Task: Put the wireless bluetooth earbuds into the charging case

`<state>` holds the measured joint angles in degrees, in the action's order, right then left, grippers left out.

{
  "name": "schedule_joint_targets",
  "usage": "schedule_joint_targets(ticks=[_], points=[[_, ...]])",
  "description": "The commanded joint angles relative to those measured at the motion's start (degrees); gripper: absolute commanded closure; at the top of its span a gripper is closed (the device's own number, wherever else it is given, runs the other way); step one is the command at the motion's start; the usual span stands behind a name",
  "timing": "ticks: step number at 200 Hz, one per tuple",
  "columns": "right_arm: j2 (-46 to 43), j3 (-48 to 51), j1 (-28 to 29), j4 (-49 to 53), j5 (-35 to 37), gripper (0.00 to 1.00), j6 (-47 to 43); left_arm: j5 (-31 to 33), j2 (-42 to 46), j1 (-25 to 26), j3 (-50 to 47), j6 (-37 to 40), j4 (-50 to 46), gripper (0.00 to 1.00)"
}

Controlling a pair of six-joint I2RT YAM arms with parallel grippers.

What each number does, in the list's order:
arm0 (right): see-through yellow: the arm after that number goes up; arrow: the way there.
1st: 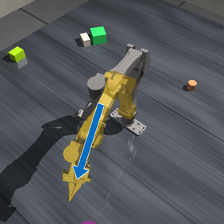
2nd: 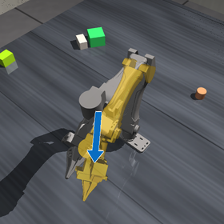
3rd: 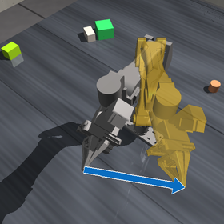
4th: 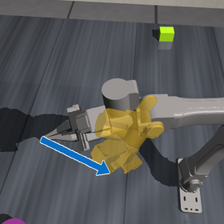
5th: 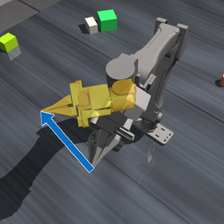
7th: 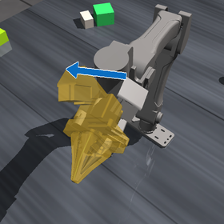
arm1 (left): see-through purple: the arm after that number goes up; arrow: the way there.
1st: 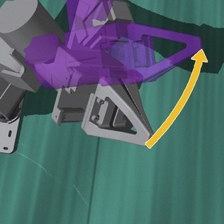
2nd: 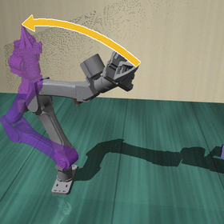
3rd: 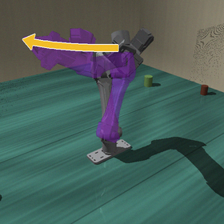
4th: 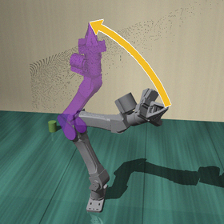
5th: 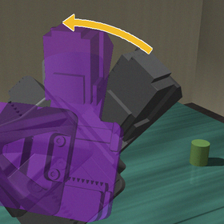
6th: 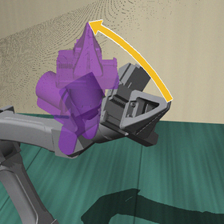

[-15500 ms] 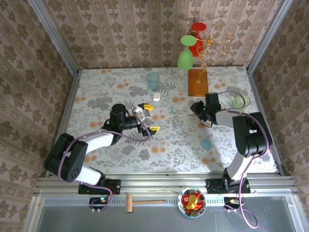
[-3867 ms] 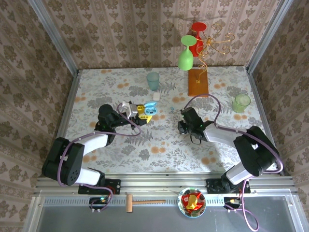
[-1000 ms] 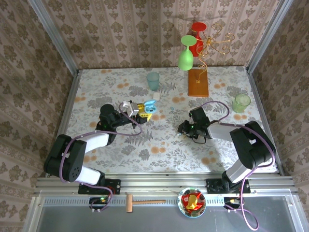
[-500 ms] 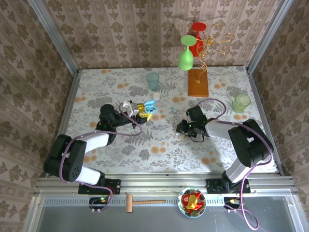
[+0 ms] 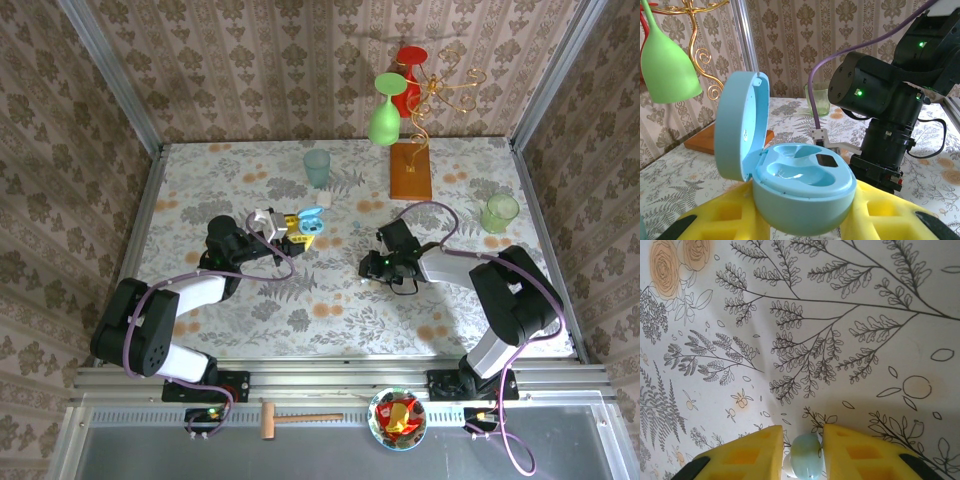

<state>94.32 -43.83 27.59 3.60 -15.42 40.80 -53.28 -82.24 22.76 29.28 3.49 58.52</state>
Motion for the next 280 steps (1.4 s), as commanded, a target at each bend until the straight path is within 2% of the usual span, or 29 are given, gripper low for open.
schedule_joint_targets(ticks=[1,35,81,138,237,280], points=[[0.9,-0.4,0.3,2.4,0.0,0.72,-1.2,-0.4,0.6,-0.4,0.7,0.6,1.3,0.74],[-2.1,2.3,0.1,-2.4,-1.7,0.72,0.0,-0.4,0.8,-0.4,0.5,0.6,1.3,0.74],[-2.3,5.5,-1.0,-11.2,-7.8,0.71,3.1,-0.6,0.5,-0.5,0.6,0.1,2.0,0.74],[-1.3,7.4,-1.8,-16.3,-9.2,0.72,5.3,-0.6,0.8,-0.5,0.7,0.3,1.5,0.74],[2.2,6.5,-1.8,-16.6,-11.3,0.72,4.5,-0.8,0.7,-0.5,0.7,0.1,1.8,0.74],[-1.9,5.1,-1.9,-10.1,-5.0,0.72,-0.6,-0.8,1.1,-0.6,0.7,0.2,1.4,0.74]])
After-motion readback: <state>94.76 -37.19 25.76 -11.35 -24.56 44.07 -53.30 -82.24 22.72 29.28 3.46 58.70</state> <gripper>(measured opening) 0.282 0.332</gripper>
